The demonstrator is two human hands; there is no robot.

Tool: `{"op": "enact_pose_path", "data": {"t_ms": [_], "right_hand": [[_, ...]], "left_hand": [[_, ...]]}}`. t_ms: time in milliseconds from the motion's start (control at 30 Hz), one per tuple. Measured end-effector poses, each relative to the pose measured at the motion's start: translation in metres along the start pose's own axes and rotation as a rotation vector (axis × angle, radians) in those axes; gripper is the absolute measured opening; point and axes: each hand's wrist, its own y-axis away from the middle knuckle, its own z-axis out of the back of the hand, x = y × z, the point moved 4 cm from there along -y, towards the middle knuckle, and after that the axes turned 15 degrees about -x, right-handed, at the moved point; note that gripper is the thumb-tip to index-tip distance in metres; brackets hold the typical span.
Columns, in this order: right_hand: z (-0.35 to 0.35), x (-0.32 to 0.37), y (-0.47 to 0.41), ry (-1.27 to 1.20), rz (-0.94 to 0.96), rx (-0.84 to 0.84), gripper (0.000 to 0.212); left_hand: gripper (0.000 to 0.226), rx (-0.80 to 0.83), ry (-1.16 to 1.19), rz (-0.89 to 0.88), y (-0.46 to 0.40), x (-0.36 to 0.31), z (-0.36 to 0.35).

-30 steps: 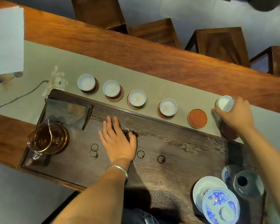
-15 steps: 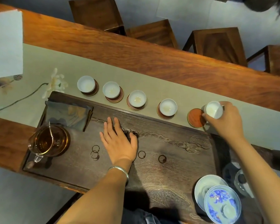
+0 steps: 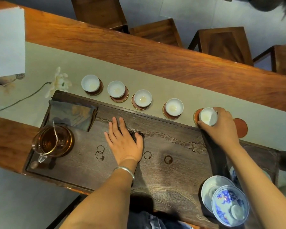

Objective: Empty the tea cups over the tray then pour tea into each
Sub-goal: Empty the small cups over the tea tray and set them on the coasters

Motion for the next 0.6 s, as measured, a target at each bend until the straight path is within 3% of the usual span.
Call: {"op": "enact_pose_path", "data": {"t_ms": [233, 600], "right_hand": [[-0.0021, 0.0018, -0.0061, 0.016, 0.000, 0.015, 0.069], [-0.0017, 0.0041, -0.0029, 0.071, 0.000, 0.057, 0.085]], "left_hand": [[0.078, -0.003, -0.006, -0.002, 0.0001, -0.0001, -0.0017], [0.078, 0.000, 0.001, 0.000, 0.0009, 0.0012, -0.0036]]}}
